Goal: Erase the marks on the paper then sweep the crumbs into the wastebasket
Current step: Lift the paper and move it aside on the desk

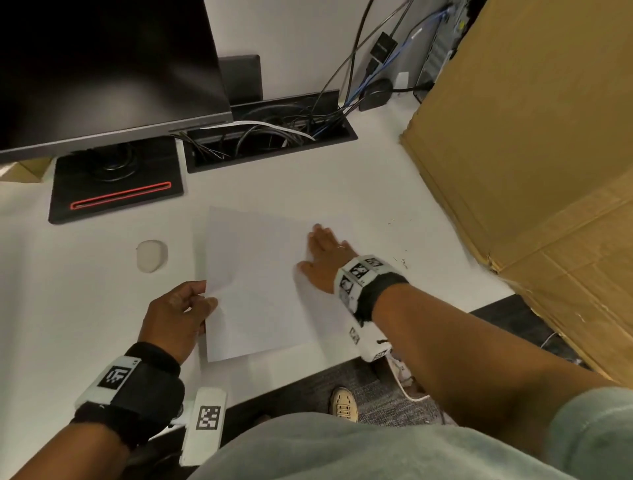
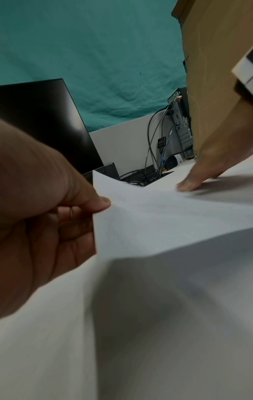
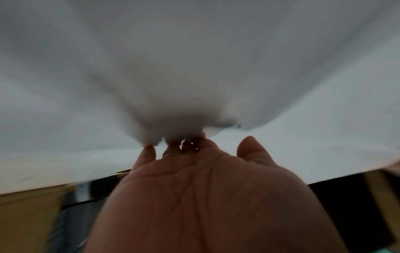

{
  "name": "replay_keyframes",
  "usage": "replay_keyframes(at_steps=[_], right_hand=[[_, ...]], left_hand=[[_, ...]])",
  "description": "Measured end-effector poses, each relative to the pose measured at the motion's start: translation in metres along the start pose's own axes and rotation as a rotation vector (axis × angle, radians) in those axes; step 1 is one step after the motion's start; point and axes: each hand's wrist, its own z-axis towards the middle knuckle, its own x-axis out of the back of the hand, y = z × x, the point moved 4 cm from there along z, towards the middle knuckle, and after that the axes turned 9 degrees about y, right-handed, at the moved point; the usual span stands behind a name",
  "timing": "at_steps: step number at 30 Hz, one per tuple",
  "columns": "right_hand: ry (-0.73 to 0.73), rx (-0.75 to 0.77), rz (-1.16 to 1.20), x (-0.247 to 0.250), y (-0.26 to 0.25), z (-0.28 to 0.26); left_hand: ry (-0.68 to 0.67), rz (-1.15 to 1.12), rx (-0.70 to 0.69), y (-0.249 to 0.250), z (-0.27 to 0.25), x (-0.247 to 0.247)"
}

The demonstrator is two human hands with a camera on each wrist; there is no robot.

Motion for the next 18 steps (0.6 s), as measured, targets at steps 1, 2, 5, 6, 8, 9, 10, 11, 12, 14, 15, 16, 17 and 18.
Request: replay_keyframes(at_steps=[1,2,5,6,8,9,10,11,12,14,15,16,17,18], right_hand=[[0.011,-0.075,0.008,0.007,0.014,0.0],[0.027,-0.128,0.017,0.013,0.022,-0.001],[0.072,-0.036,0.061,0.021,-0.003,0.001],[0.056,0.037,0.069,0.018,-0.021,0.001],[0.009,0.13,0.046,0.006,-0.047,0.003],[-0.01,0.135,0.029,0.0,-0.049,0.005],[-0.018,0.118,0.02,-0.002,-0.043,0.006],[-0.013,0.087,0.016,-0.002,-0.031,0.008],[-0.006,0.046,0.019,0.0,-0.015,0.01],[0.011,-0.077,0.043,0.009,0.02,0.011],[0.025,-0.146,0.047,0.014,0.034,0.01],[0.037,-0.191,0.042,0.019,0.042,0.008],[0.051,-0.202,0.035,0.022,0.043,0.004],[0.062,-0.165,0.04,0.024,0.033,-0.001]], left_hand=[[0.005,0.003,0.002,-0.001,0.001,0.001],[0.009,0.006,0.007,-0.002,0.001,0.002],[0.02,-0.002,0.017,-0.001,0.001,0.001],[0.03,-0.003,0.014,0.0,0.001,0.001],[0.036,-0.004,0.0,0.002,0.001,0.001],[0.035,-0.002,-0.005,0.003,0.001,0.002],[0.037,0.001,-0.008,0.004,0.001,0.003],[0.042,0.001,-0.01,0.005,0.001,0.005],[0.049,-0.001,-0.014,0.005,0.001,0.006],[0.058,-0.001,-0.02,0.006,0.0,0.006],[0.062,0.002,-0.02,0.005,-0.001,0.006],[0.066,-0.001,-0.018,0.005,-0.001,0.006],[0.068,-0.003,-0.017,0.006,-0.001,0.006],[0.071,-0.002,-0.015,0.005,0.0,0.005]])
